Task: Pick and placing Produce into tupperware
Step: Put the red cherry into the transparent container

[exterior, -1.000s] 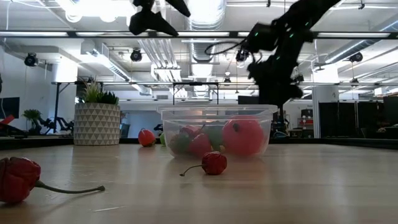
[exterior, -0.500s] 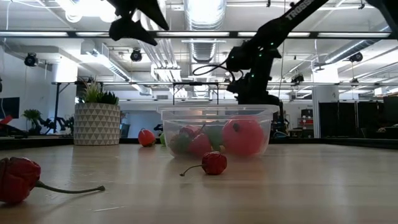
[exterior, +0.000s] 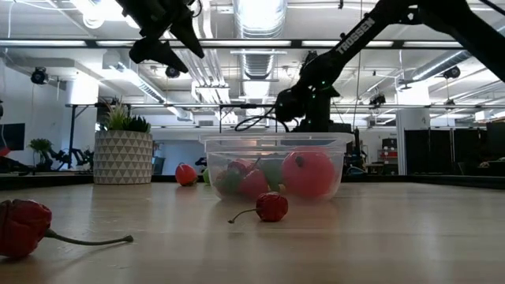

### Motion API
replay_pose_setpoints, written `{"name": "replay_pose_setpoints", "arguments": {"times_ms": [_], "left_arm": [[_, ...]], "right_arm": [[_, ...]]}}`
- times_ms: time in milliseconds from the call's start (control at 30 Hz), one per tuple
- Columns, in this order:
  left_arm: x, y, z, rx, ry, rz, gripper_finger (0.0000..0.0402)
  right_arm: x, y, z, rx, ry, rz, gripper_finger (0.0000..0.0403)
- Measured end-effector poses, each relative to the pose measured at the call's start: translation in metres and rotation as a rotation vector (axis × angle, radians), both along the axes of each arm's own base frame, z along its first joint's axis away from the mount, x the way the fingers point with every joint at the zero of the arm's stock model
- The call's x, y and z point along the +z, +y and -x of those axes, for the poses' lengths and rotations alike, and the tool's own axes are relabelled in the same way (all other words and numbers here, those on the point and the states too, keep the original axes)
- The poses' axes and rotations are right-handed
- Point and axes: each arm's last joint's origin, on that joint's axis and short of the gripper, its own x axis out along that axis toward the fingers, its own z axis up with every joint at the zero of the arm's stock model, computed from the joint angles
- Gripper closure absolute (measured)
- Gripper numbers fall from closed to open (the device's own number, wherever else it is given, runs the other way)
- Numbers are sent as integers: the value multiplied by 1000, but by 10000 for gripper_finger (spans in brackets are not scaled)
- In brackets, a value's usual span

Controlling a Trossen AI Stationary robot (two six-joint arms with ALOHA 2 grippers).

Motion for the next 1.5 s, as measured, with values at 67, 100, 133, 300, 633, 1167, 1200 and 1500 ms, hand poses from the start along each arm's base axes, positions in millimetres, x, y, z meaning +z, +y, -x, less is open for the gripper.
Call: {"name": "replay_pose_setpoints", "arguments": {"times_ms": [67, 100, 133, 300, 633, 1167, 1200, 1500], "left_arm": [[0, 2, 0, 8, 2, 1, 142], [-1, 3, 0, 11, 2, 2, 142], [-1, 4, 0, 16, 2, 3, 142], [-1, 8, 1, 26, 9, -6, 142], [-1, 9, 1, -18, 19, -9, 142], [-1, 9, 1, -28, 17, 1, 142], [-1, 9, 1, -28, 17, 1, 142], [-1, 9, 1, -28, 18, 1, 142]], "right_arm": [[-6, 1, -1, 3, 2, -43, 218], [-6, 1, -1, 3, 2, -49, 218], [-6, 1, -1, 3, 3, -53, 218], [-6, 1, 0, 6, 8, -49, 218], [-6, 2, 0, 4, 13, -53, 243], [-6, 9, -3, 12, 25, -63, 324], [-6, 10, -3, 15, 26, -64, 327], [42, 38, -8, 106, -135, -120, 326]]}}
